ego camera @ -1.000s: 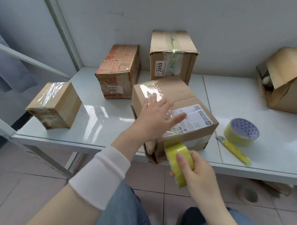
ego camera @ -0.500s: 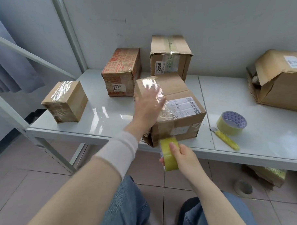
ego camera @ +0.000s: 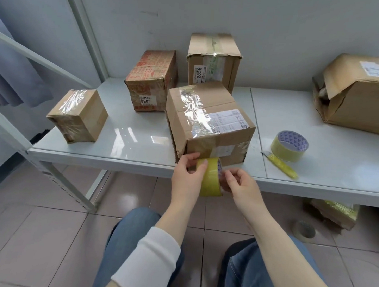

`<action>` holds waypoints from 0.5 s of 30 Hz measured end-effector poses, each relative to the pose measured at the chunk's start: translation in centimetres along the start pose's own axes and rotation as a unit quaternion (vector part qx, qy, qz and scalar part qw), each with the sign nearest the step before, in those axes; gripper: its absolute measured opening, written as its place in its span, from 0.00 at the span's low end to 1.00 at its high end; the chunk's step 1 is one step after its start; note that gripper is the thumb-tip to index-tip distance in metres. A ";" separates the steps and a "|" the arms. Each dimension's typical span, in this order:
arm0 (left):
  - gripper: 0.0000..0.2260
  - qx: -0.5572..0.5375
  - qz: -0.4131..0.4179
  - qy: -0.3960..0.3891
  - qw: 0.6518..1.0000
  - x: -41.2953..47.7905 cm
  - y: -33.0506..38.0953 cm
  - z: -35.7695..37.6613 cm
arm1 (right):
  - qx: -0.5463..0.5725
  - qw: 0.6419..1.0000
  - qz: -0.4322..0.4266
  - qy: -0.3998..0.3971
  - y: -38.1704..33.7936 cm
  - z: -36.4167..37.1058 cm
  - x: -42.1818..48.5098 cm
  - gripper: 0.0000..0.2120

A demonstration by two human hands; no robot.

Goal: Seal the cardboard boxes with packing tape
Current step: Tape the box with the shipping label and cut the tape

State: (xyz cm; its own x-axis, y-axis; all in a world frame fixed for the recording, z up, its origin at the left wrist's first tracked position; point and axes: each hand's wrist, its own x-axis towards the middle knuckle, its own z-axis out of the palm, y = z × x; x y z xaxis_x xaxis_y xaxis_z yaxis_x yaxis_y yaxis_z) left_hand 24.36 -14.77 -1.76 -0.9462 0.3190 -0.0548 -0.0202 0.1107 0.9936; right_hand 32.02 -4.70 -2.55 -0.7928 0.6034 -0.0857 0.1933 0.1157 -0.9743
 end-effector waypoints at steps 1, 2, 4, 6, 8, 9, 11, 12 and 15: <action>0.06 -0.017 -0.006 0.005 1.000 0.0 0.0 0.1 | -0.024 0.999 -0.015 0.025 0.1 -0.9 0.2 0.06; 0.06 -0.029 -0.013 0.008 0.999 0.1 0.1 0.1 | -0.055 0.996 -0.029 0.056 0.2 -2.0 0.6 0.05; 0.06 -0.038 -0.028 0.010 0.999 0.2 0.2 0.2 | -0.118 0.984 -0.048 0.124 0.9 -4.6 1.9 0.02; 0.06 -0.046 -0.045 0.013 0.998 0.4 0.3 0.3 | -0.196 0.963 -0.059 0.176 1.9 -7.0 3.6 0.06; 0.06 -0.054 -0.060 0.011 0.997 0.5 0.4 0.4 | -0.301 0.930 -0.065 0.198 3.3 -8.6 5.4 0.11; 0.06 -0.059 -0.065 0.005 0.996 0.5 0.4 0.5 | -0.349 0.913 -0.060 0.202 3.9 -9.1 6.2 0.13; 0.06 -0.069 -0.067 -0.005 0.995 0.6 0.3 0.6 | -0.424 0.884 -0.040 0.196 5.0 -9.7 7.3 0.15; 0.06 -0.070 -0.066 -0.005 0.995 0.5 0.3 0.7 | -0.447 0.873 -0.031 0.192 5.3 -9.9 7.7 0.15; 0.03 -0.075 -0.066 0.008 0.995 0.5 0.2 0.8 | -0.480 0.855 -0.032 0.196 5.8 -10.0 8.5 0.16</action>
State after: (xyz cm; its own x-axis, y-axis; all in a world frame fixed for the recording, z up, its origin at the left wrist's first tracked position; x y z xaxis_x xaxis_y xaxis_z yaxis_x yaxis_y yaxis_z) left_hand 24.13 -13.82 -1.68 -0.9368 0.2963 -0.1861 -0.1920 0.0093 0.9814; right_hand 32.22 9.03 -6.88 -0.6011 0.7681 0.2206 0.6913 0.6382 -0.3387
